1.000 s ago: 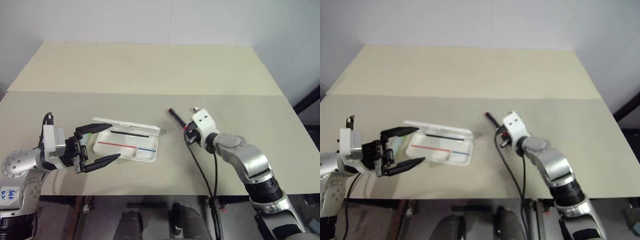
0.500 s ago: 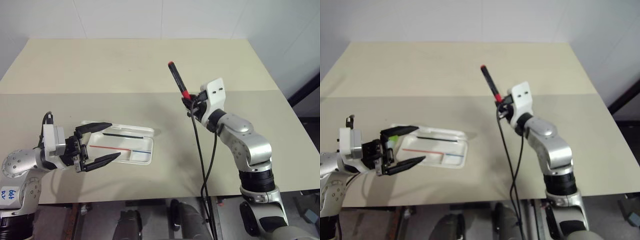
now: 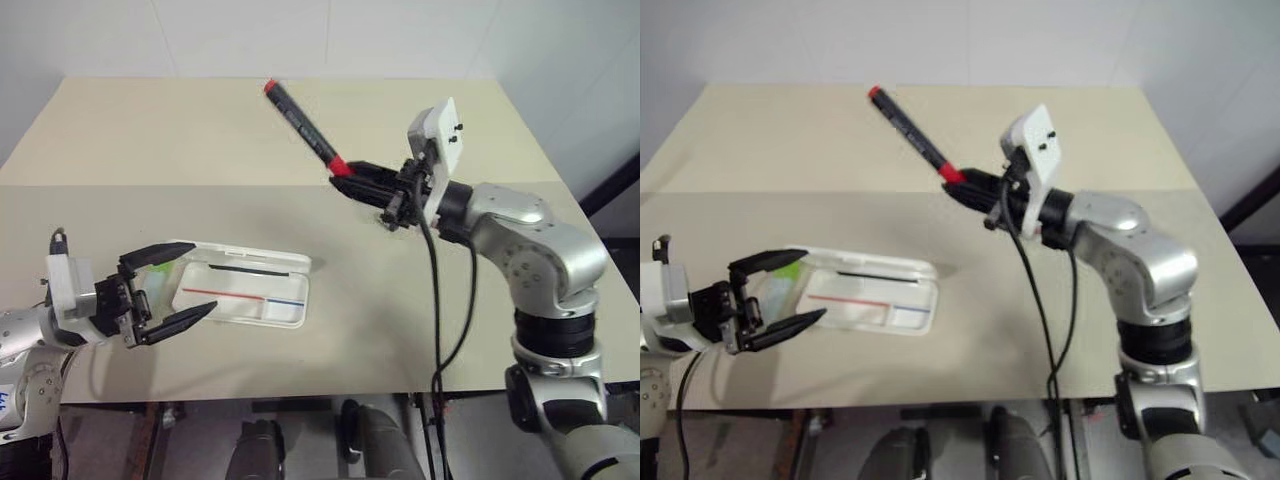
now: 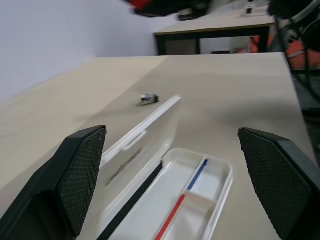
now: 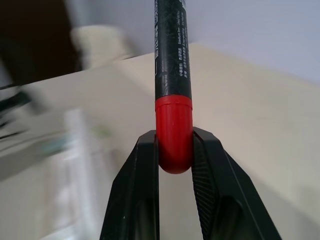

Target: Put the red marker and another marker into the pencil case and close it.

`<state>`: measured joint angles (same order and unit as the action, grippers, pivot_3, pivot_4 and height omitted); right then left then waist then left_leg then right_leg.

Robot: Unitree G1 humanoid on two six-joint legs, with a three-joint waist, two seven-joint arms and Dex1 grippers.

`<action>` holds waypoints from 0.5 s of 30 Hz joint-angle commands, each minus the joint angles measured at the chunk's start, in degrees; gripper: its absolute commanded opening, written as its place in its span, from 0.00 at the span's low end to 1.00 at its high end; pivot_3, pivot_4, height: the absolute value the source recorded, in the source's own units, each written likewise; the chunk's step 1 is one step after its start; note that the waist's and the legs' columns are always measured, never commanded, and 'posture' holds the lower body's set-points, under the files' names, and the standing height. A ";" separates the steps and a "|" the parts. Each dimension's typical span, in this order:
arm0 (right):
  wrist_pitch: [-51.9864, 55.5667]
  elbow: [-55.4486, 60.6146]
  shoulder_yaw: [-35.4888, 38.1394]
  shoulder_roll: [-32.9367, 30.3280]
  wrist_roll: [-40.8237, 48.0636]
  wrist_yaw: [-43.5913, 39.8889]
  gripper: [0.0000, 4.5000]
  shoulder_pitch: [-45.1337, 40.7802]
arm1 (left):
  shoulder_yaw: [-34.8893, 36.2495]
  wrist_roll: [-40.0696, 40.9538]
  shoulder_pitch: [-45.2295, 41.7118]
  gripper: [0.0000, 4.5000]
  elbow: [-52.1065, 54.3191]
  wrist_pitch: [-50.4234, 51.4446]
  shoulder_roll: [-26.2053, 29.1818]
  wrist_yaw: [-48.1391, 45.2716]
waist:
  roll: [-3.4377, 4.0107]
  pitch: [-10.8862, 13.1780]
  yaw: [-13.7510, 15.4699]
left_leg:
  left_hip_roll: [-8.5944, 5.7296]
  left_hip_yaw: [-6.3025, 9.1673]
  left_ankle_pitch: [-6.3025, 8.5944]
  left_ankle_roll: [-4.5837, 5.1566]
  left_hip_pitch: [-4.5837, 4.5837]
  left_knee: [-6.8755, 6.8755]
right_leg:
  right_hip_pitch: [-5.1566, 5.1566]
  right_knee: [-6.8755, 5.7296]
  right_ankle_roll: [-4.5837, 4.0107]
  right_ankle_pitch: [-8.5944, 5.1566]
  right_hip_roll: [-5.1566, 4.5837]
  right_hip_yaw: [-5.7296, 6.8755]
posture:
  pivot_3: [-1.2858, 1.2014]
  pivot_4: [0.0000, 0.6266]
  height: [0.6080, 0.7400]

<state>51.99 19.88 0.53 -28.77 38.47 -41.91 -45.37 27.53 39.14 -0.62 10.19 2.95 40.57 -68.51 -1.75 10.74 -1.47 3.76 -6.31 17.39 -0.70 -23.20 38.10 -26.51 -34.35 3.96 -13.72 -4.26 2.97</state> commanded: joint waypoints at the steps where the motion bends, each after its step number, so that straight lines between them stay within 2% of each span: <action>1: 2.59 3.50 0.66 -4.18 4.88 -5.63 0.12 -0.15 | 2.72 1.76 0.32 1.00 -0.88 -1.59 0.39 -1.27 | -0.01 -0.01 -0.06 | -0.01 0.00 0.00 0.00 0.00 0.00 | 0.01 0.00 0.00 0.00 -0.01 0.00 | 0.52 0.24 1.00; 9: 10.58 6.10 -7.38 -15.83 8.23 -15.68 0.12 2.15 | 5.98 2.73 2.10 1.00 -2.72 -2.22 0.47 -3.23 | -0.02 -0.01 -0.16 | 0.01 -0.01 0.00 0.01 0.10 0.09 | 0.00 -0.06 -0.06 -0.03 -0.03 -0.04 | 0.52 0.24 1.00; 15: 9.93 6.60 -13.81 -15.41 5.56 -15.67 0.12 3.19 | 8.17 3.41 5.48 1.00 -1.91 -1.98 0.61 -4.05 | -0.04 -0.02 -0.20 | 0.01 -0.01 -0.02 -0.02 0.14 0.17 | -0.01 -0.10 -0.08 -0.05 -0.04 -0.07 | 0.52 0.24 1.00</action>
<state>62.54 24.69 -12.55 -44.60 44.45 -57.33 -41.69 33.58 41.04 3.86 7.20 1.47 40.58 -72.07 -1.79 10.72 -1.67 3.77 -6.32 17.37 -0.74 -23.06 38.28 -26.52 -34.46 3.88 -13.76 -4.31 2.91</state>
